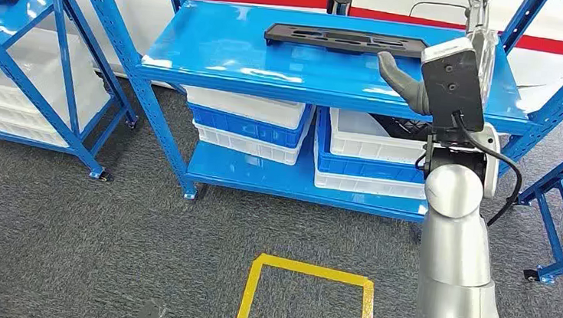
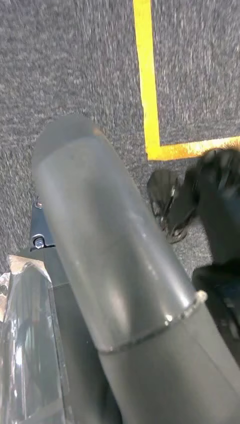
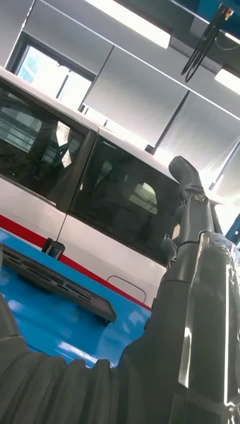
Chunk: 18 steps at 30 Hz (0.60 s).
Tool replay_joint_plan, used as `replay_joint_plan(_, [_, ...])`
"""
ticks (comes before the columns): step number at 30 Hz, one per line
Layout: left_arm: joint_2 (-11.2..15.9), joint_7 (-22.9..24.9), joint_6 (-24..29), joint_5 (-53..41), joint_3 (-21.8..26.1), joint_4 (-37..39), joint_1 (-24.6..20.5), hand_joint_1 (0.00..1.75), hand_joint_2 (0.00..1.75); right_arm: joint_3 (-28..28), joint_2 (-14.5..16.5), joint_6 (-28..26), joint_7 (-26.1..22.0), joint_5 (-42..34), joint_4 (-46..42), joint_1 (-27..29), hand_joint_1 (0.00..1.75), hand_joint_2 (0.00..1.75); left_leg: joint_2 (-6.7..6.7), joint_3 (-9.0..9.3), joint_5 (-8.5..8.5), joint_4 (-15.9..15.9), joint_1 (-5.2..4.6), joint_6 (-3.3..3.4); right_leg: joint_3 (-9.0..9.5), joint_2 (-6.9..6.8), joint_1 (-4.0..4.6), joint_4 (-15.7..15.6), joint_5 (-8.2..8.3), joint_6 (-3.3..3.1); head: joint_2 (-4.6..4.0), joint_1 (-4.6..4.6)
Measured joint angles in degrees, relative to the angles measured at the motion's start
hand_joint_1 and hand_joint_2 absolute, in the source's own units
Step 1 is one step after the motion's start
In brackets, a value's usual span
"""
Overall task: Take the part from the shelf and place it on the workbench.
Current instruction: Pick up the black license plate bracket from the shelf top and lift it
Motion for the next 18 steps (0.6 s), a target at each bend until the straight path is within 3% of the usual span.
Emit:
replay_joint_plan(2, [0.07, 0.1, -0.03, -0.02, 0.0, 0.04, 0.0, 0.0, 0.0, -0.04, 0.18, -0.02, -0.05, 0.05, 0.1, 0.03, 0.0, 1.75, 0.01, 1.02, 3.09, -3.83, -0.41, 0.83, 0.57, -0.02, 0.31, -0.03, -0.42, -0.09, 0.0, 0.0])
replay_joint_plan(4, [0.36, 0.21, -0.07, -0.04, -0.01, 0.1, 0.0, 0.0, 0.0, -0.09, 0.5, -0.08, -0.2, 0.11, 0.24, 0.06, 0.0, 1.75, 0.23, 3.61, 8.04, -11.63, -1.52, 2.96, 1.64, -0.09, 0.86, -0.16, -1.26, -0.15, 0.0, 0.16])
replay_joint_plan(6, [0.63, 0.24, -0.18, -0.07, -0.07, 0.15, -0.04, 0.0, 0.0, -0.12, 0.67, -0.15, -0.4, 0.14, 0.34, 0.13, 0.0, 1.75, 0.55, 5.62, 9.47, -16.29, -2.48, 4.57, 2.35, -0.19, 0.93, -0.64, -1.88, 0.14, 0.0, 0.31])
replay_joint_plan(7, [0.73, 0.25, -0.27, -0.07, -0.09, 0.17, -0.05, 0.0, 0.0, -0.14, 0.71, -0.19, -0.5, 0.16, 0.39, 0.23, 0.0, 1.75, 0.62, 6.06, 9.07, -17.01, -2.71, 4.9, 2.62, -0.28, 0.97, -0.65, -1.88, 0.49, 0.0, 0.35])
replay_joint_plan(9, [0.77, 0.21, -0.47, -0.02, -0.1, 0.2, 0.0, 0.0, 0.0, -0.19, 0.91, -0.22, -0.73, 0.23, 0.42, 0.35, 0.0, 1.75, 0.34, 7.32, 8.91, -18.43, -2.68, 4.88, 3.03, -0.46, 0.94, -0.33, -1.85, 1.01, 0.0, 0.26])
replay_joint_plan(11, [0.82, -0.05, -0.57, 0.14, -0.08, 0.21, 0.03, 0.0, 0.0, -0.19, 1.15, -0.22, -1.18, 0.31, 0.44, 0.19, 0.0, 1.75, 0.07, 8.97, 8.74, -19.6, -2.32, 4.69, 1.74, -0.51, 0.88, 2.64, -2.59, 1.37, 0.0, 0.3])
replay_joint_plan(15, [0.56, -0.77, -0.83, 0.83, -0.06, 0.24, 0.43, 0.0, 0.0, -0.1, 1.31, -0.18, -1.93, 0.33, 0.64, 0.59, 0.0, 1.75, -0.6, 10.6, 7.37, -19.99, -1.8, 3.82, -6.61, -0.49, 0.36, 13.98, -5.78, 1.8, 0.0, 0.27])
replay_joint_plan(16, [0.47, -0.9, -0.97, 1.03, -0.03, 0.26, 0.69, 0.0, 0.0, -0.1, 1.33, -0.17, -1.99, 0.33, 0.72, 0.8, 0.0, 1.75, -0.78, 11.11, 6.89, -19.96, -1.65, 3.51, -7.68, -0.5, 0.11, 14.05, -5.32, 2.17, 0.0, 0.27])
replay_joint_plan(18, [0.37, -1.11, -1.28, 1.59, 0.14, 0.3, 1.07, 0.0, 0.0, -0.1, 1.4, -0.16, -2.18, 0.35, 0.88, 0.99, 0.0, 1.75, -1.05, 12.44, 5.71, -19.82, -1.22, 2.72, -7.06, -0.52, -0.58, 8.45, -1.27, 3.74, 0.0, 0.3])
